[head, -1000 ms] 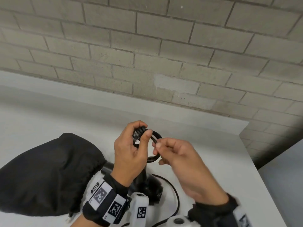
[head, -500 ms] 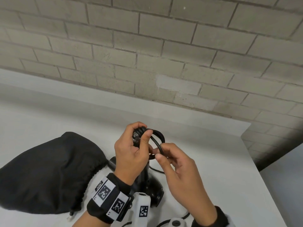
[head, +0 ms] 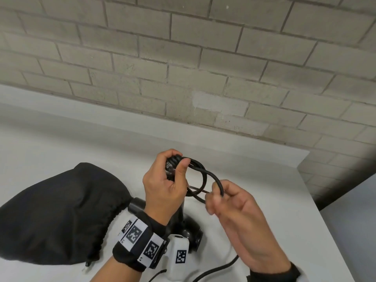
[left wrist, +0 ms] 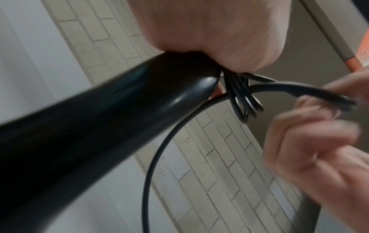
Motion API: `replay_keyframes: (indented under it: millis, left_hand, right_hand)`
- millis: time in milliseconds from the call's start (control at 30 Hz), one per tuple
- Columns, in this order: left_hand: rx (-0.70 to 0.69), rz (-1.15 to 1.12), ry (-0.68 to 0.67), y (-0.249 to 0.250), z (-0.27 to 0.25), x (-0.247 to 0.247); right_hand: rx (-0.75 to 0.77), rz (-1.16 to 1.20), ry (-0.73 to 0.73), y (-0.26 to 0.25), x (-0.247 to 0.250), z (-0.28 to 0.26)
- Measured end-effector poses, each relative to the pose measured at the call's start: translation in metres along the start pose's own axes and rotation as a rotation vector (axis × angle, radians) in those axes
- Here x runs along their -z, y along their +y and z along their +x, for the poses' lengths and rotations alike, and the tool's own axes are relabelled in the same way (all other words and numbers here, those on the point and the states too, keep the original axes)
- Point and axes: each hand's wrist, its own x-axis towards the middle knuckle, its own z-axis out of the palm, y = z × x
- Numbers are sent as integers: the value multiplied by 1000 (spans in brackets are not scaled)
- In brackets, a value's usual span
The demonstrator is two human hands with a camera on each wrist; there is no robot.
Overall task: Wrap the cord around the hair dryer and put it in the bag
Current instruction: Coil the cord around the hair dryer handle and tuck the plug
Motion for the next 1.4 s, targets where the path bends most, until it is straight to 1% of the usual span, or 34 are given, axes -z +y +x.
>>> replay_keyframes:
  millis: [33, 100, 167, 233, 300, 333, 367, 433, 467, 500, 533, 600, 633, 700, 767, 800, 833, 867, 900, 933, 967, 1033, 1100, 1167, 1200, 1233, 1267, 1300, 1333, 1367, 1400]
  left_hand:
    - [-7, 12, 6, -1, 2, 1]
    - [-28, 35, 2, -3, 4, 3]
    - [-24, 34, -7, -4, 3, 4]
    - [-6, 20, -14, -3, 3, 5]
    - [6, 13, -18, -1, 3, 6]
    - [20, 7, -15, -1, 3, 6]
    - [39, 0, -10, -1, 4, 6]
    - [69, -10, -6, -1, 6, 5]
    - [77, -12, -9, -2, 6, 5]
    - [79, -14, -12, -2, 7, 4]
    - [78, -18, -14, -3, 7, 4]
    - [90, -36, -11, -3, 6, 4]
    - [106, -50, -7, -3, 6, 4]
    - [129, -60, -4, -4, 7, 3]
    - [119, -45, -10, -4, 7, 3]
    - [110, -41, -19, -5, 8, 3]
    - [101, -39, -29, -5, 7, 3]
    - [94, -36, -39, -5, 7, 3]
    - [90, -34, -48, -5, 6, 3]
    - [89, -37, -54, -5, 5, 2]
    - [93, -46, -55, -4, 4, 2]
    - [125, -65, -39, -4, 4, 3]
    - [171, -83, -10, -4, 5, 3]
    - [192, -85, 4, -3, 5, 3]
    - [191, -81, 8, -2, 4, 4]
    - [187, -73, 11, -1, 4, 4]
    - [182, -65, 13, 0, 3, 3]
    - [180, -61, 14, 0, 3, 3]
    - [179, -60, 15, 0, 3, 3]
    - [177, -58, 17, 0, 3, 3]
    - [176, -53, 21, 0, 3, 3]
  right_hand:
    - [80, -167, 14, 8, 0, -2]
    - [177, -374, 37, 21, 0, -4]
    - [219, -450, 63, 32, -2, -7]
    - [265, -458, 111, 34, -2, -9]
    - [292, -388, 150, 32, 0, -12]
    - [295, -316, 159, 31, 3, -14]
    - [256, -208, 160, 30, 4, -16]
    - [99, 69, 131, 30, 11, -24]
    - [28, 142, 91, 31, 18, -30]
    - [-28, 132, 48, 30, 24, -35]
    - [-56, 35, 11, 31, 31, -41]
    - [-46, -220, -38, 37, 46, -49]
    - [-29, -260, -23, 42, 53, -53]
    - [-5, -133, 20, 55, 72, -61]
    - [32, 117, -64, 62, 78, -68]
    - [41, 175, -63, 64, 82, -71]
    - [7, 168, 3, 62, 84, -74]
    - [-37, 79, 90, 58, 87, -79]
    - [-77, -92, 184, 51, 89, -82]
    - [-93, -252, 251, 44, 91, -83]
    - [-90, -360, 313, 38, 90, -81]
    - [-17, -462, 446, 31, 90, -72]
    - [50, -520, 538, 34, 89, -64]
    - [139, -590, 595, 43, 84, -56]
    - [166, -680, 657, 48, 79, -50]
    - [226, -805, 716, 53, 71, -45]
    - [321, -873, 754, 54, 61, -40]
    - [421, -898, 756, 54, 47, -35]
    - [482, -888, 711, 52, 30, -31]
    - [497, -856, 644, 53, 16, -27]
    - [434, -812, 565, 52, 2, -22]
